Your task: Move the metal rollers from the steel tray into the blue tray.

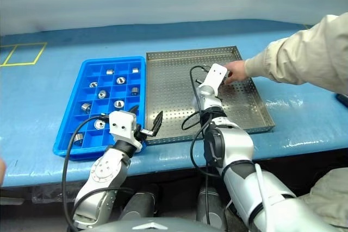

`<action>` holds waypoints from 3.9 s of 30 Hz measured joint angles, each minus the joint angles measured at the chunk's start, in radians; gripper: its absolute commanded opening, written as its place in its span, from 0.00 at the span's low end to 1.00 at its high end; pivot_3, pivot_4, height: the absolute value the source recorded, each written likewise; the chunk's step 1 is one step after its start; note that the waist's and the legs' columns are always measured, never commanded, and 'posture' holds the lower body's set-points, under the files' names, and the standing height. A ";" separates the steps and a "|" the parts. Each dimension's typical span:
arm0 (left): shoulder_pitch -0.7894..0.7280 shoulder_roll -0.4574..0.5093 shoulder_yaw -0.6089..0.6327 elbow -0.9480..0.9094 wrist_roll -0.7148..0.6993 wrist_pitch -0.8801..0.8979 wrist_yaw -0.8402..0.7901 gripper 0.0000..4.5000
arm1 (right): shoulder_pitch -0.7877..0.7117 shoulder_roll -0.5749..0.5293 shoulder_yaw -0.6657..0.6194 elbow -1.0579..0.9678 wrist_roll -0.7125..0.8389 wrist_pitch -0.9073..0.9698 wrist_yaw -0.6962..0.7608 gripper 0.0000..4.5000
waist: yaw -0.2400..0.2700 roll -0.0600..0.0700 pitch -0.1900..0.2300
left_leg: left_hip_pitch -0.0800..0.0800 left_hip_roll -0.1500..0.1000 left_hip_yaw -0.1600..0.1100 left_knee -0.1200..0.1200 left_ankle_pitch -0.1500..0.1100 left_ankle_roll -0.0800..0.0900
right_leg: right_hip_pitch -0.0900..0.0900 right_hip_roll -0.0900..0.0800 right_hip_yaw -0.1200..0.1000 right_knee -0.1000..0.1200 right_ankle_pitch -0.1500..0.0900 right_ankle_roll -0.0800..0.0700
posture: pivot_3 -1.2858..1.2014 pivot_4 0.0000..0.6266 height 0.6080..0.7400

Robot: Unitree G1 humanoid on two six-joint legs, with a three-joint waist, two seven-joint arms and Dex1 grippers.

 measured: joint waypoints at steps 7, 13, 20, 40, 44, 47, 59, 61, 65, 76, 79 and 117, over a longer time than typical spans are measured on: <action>-0.006 -0.001 -0.004 0.022 -0.001 0.004 -0.015 1.00 | 0.048 0.030 -0.029 -0.158 0.118 0.113 0.157 0.13 | -0.015 0.000 0.000 | 0.000 0.000 0.000 0.000 0.000 0.000 | 0.000 0.000 0.000 0.000 0.000 0.000 | 0.57 0.24 1.00; -0.014 -0.001 -0.012 0.027 -0.001 0.006 -0.025 1.00 | 0.097 0.039 -0.001 -0.251 0.116 0.170 0.179 0.39 | -0.022 0.000 0.000 | 0.000 0.000 0.000 0.001 0.000 0.000 | 0.000 0.000 0.000 0.000 0.000 0.000 | 0.57 0.24 1.00; -0.025 -0.001 -0.010 0.030 -0.001 0.008 -0.037 1.00 | 0.128 0.060 0.033 -0.334 0.111 0.219 0.195 0.90 | -0.025 0.000 0.000 | 0.000 0.000 0.000 0.001 0.000 0.000 | 0.000 0.000 0.000 0.001 0.000 0.000 | 0.57 0.24 1.00; -0.036 -0.005 -0.008 0.035 -0.001 0.026 -0.038 1.00 | 0.290 0.068 0.161 -0.624 0.026 0.367 0.131 0.99 | -0.021 0.000 0.000 | -0.001 0.000 0.000 0.003 0.000 0.000 | 0.000 0.000 0.000 0.001 0.000 0.001 | 0.57 0.24 1.00; -0.038 -0.004 -0.009 0.035 -0.001 0.028 -0.039 1.00 | 0.310 0.068 0.201 -0.655 0.016 0.365 0.207 0.99 | -0.026 0.001 0.000 | -0.001 0.000 0.000 0.003 0.000 0.000 | 0.000 0.000 0.000 0.001 0.000 0.001 | 0.57 0.24 1.00; -0.041 -0.003 -0.008 0.035 -0.001 0.038 -0.039 1.00 | 0.316 0.068 0.266 -0.725 0.020 0.368 0.329 0.99 | -0.028 0.001 0.000 | 0.000 0.001 0.000 0.003 0.000 0.000 | 0.000 0.001 0.000 0.001 0.001 0.001 | 0.57 0.24 1.00; -0.025 -0.002 -0.006 0.034 0.000 0.042 -0.036 1.00 | 0.347 0.062 0.519 -0.778 -0.055 0.472 0.594 0.99 | -0.018 0.001 0.000 | 0.000 0.004 0.000 0.003 0.000 0.000 | 0.000 0.005 0.000 0.001 0.001 0.000 | 0.60 0.24 1.00; -0.015 0.000 -0.004 0.034 0.000 0.040 -0.036 1.00 | 0.360 0.058 0.554 -0.753 -0.088 0.458 0.615 0.99 | -0.016 0.001 0.000 | 0.000 0.005 0.000 0.003 0.000 0.000 | 0.000 0.005 0.000 0.001 0.001 0.000 | 0.60 0.24 1.00; -0.008 0.001 0.004 0.034 0.000 0.039 -0.036 1.00 | 0.368 0.057 0.544 -0.708 -0.115 0.400 0.625 0.79 | -0.009 0.001 0.000 | 0.000 0.005 0.000 0.003 0.000 0.000 | 0.001 0.006 0.000 0.001 0.001 -0.001 | 0.60 0.24 1.00; -0.013 -0.001 -0.002 0.034 0.000 0.037 -0.038 1.00 | 0.326 0.024 0.497 -0.589 -0.159 0.295 0.594 0.16 | -0.007 0.001 0.000 | 0.000 0.006 0.000 0.003 0.000 0.000 | 0.000 0.007 0.000 0.001 0.001 -0.001 | 0.59 0.24 1.00; -0.013 -0.001 -0.004 0.034 0.000 0.037 -0.038 1.00 | 0.322 0.022 0.496 -0.579 -0.163 0.290 0.594 0.16 | -0.006 0.001 0.000 | 0.001 0.006 0.000 0.004 0.000 0.000 | 0.001 0.007 0.000 0.001 0.002 -0.002 | 0.59 0.24 1.00; 0.188 0.090 0.048 -0.086 -0.005 -0.100 -0.063 1.00 | 0.475 0.079 0.804 -1.120 -0.117 0.519 0.829 0.16 | 0.050 0.001 0.001 | -0.001 0.008 -0.001 -0.001 -0.001 -0.002 | -0.003 0.008 -0.001 -0.001 -0.001 -0.005 | 0.64 0.24 1.00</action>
